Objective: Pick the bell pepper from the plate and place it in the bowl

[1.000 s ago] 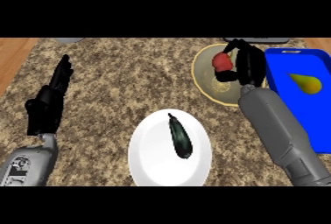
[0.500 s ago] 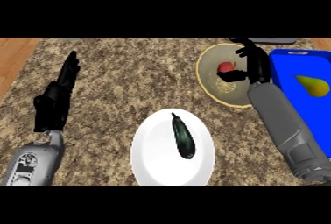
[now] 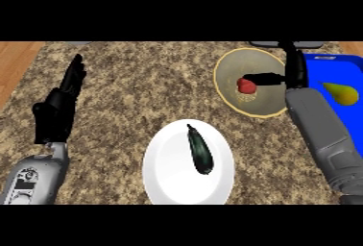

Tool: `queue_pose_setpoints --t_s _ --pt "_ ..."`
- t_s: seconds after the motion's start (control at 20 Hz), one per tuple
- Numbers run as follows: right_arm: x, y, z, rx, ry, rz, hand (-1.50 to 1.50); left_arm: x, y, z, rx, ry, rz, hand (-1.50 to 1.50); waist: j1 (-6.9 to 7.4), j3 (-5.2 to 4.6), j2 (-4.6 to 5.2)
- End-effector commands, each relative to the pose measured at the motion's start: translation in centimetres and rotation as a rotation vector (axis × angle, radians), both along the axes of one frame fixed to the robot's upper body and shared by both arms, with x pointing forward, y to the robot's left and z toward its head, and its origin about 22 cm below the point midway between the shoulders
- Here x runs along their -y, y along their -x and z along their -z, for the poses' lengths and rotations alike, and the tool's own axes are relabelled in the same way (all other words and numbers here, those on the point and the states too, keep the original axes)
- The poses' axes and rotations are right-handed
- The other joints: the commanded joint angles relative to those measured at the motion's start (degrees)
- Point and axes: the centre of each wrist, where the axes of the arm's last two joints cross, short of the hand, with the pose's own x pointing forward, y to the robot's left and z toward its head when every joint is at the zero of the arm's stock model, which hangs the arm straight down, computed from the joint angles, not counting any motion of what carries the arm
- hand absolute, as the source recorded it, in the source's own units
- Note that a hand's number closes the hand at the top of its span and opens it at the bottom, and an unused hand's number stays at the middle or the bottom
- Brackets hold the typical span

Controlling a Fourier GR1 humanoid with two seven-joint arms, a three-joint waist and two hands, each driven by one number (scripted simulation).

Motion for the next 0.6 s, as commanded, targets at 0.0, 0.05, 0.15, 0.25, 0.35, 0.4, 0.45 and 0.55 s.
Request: queue_pose_setpoints --t_s 0.0,0.05,0.15,0.25,0.35,0.4,0.45,0.55 --pt "3.8 0.7 0.2 0.025 -0.094 -0.013 -1.50 -1.4 -0.4 1.1 -0.005 0.005 -0.024 0.00 -1.12 -0.07 -0.21" --pt "4.0 0.5 -0.1 0.023 -0.131 0.006 -1.50 -1.7 0.7 1.6 -0.026 -0.005 -0.015 0.00 -0.41 -0.05 -0.15" --pt "6.0 1.3 0.2 0.000 -0.150 -0.036 -1.50 -0.5 1.2 0.5 -0.009 0.009 -0.026 0.00 -1.49 -0.08 -0.74" --pt "7.6 1.9 0.3 0.020 -0.188 -0.050 -1.50 -0.6 2.3 1.4 -0.012 -0.009 -0.048 0.00 -1.61 -0.09 -0.87" --pt "8.6 2.8 0.9 0.011 -0.220 -0.079 -1.50 -3.8 1.7 -0.2 -0.017 -0.004 -0.050 0.00 -2.66 -0.16 -1.27" --pt "10.9 3.3 0.2 0.048 -0.249 -0.104 -1.50 -1.4 1.5 1.9 -0.030 -0.011 -0.038 0.00 -2.42 -0.11 -0.92" --pt "10.0 3.8 1.8 0.047 -0.272 -0.107 -1.50 -1.2 1.5 2.2 -0.036 0.006 -0.052 0.00 -2.60 -0.13 -1.04" --pt "11.1 5.1 2.6 0.029 -0.290 -0.169 -1.50 -2.7 1.0 2.1 -0.024 -0.003 -0.066 0.00 -3.59 -0.20 -1.39"
